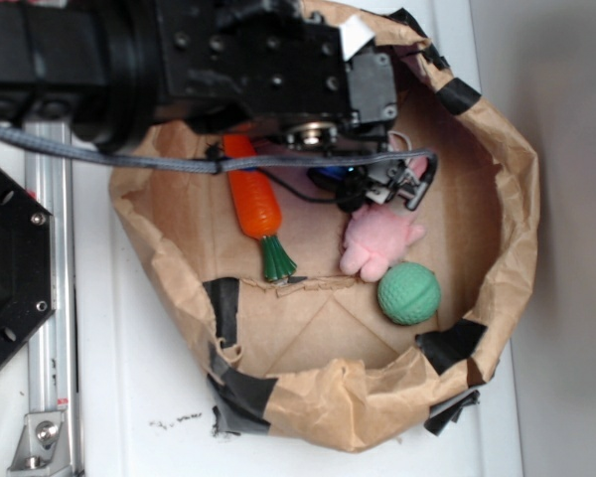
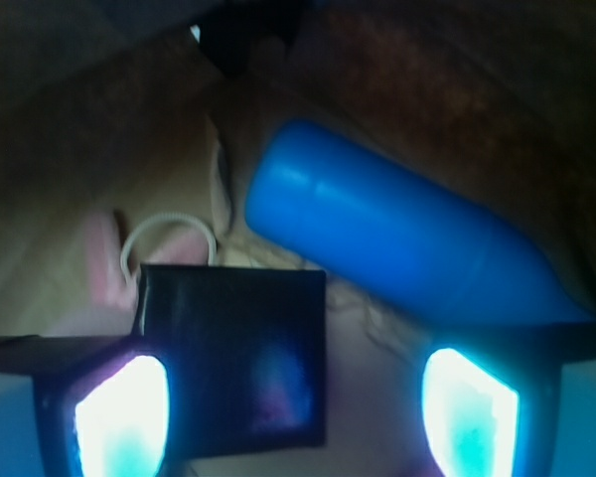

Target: Grab the black box.

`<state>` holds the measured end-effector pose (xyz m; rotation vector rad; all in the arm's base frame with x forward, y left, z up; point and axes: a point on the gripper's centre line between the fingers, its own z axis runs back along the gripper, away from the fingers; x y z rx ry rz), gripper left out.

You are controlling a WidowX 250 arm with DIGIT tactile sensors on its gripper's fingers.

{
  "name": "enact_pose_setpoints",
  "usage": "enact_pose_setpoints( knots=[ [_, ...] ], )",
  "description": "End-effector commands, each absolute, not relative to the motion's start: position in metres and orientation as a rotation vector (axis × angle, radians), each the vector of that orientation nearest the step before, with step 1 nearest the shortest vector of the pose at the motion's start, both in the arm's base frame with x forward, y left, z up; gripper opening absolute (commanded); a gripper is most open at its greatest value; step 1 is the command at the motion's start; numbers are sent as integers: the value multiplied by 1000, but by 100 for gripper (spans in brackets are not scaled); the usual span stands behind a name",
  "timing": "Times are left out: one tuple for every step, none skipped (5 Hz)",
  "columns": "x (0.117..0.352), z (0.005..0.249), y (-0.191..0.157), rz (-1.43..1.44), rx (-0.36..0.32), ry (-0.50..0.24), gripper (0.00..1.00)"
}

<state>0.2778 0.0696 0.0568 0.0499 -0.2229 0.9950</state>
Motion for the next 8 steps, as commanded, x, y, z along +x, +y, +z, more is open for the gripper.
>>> enact_pose_setpoints(
  knots=[
    [296, 39, 72, 1011, 40, -194, 100],
    [297, 32, 64, 991, 35, -174, 100],
    [293, 37, 55, 971, 12, -171, 100],
    [289, 42, 53, 971, 6, -174, 66],
    [286, 44, 54, 968, -5, -179, 0],
    [282, 50, 53, 957, -6, -190, 0],
    [279, 62, 52, 935, -27, -216, 0],
    [279, 69, 53, 905, -22, -248, 0]
  ],
)
